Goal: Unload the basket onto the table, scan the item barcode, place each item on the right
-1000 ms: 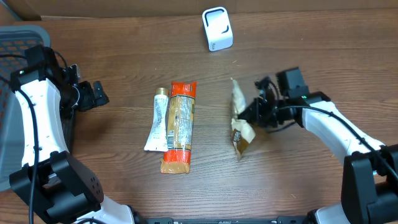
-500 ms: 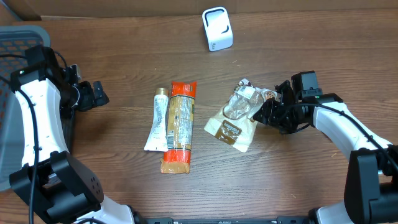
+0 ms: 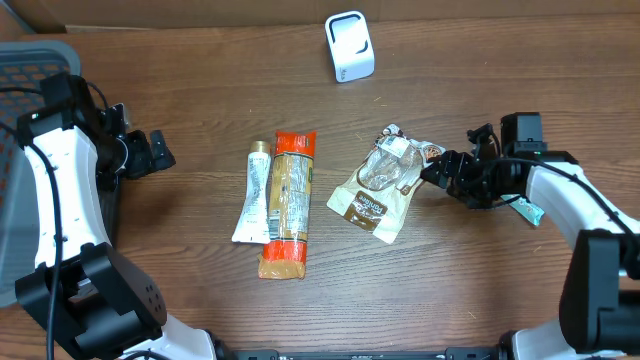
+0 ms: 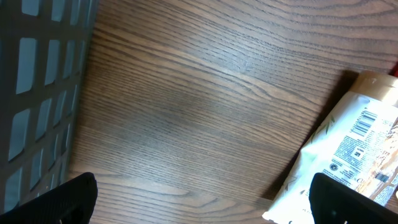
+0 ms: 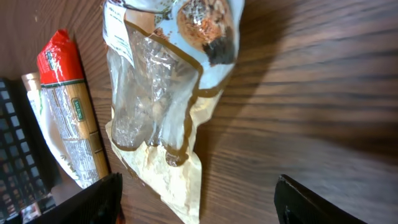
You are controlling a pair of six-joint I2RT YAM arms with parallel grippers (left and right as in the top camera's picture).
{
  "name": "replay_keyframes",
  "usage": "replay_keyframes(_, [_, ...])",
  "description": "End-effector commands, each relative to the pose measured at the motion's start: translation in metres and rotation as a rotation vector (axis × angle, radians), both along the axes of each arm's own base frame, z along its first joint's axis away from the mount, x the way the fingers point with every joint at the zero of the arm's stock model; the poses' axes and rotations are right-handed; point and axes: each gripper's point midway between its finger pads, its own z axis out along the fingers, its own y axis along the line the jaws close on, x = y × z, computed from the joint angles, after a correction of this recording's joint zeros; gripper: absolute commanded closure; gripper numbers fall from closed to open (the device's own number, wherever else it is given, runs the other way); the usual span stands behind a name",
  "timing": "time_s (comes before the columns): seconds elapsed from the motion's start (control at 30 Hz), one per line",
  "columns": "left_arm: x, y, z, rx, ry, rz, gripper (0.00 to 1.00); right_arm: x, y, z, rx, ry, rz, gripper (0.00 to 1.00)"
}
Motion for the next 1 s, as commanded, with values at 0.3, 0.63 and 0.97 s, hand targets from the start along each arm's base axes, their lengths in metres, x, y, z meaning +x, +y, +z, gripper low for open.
replay_keyframes(0.3, [0.002, 0.003, 0.001, -0.005, -0.006, 0.022, 0.01, 0.031, 0.028, -0.045, 0.128, -0.065, 0.058, 0.27])
replay_keyframes(0.63, [0.002, 0.003, 0.001, -0.005, -0.006, 0.022, 0.0, 0.046, 0.041, -0.041, 0.217, -0.18, 0.124, 0.52])
replay_keyframes(0.97, [0.002, 0.003, 0.001, -0.005, -0.006, 0.022, 0.0, 0.041, 0.05, -0.023, 0.306, -0.261, 0.227, 0.91])
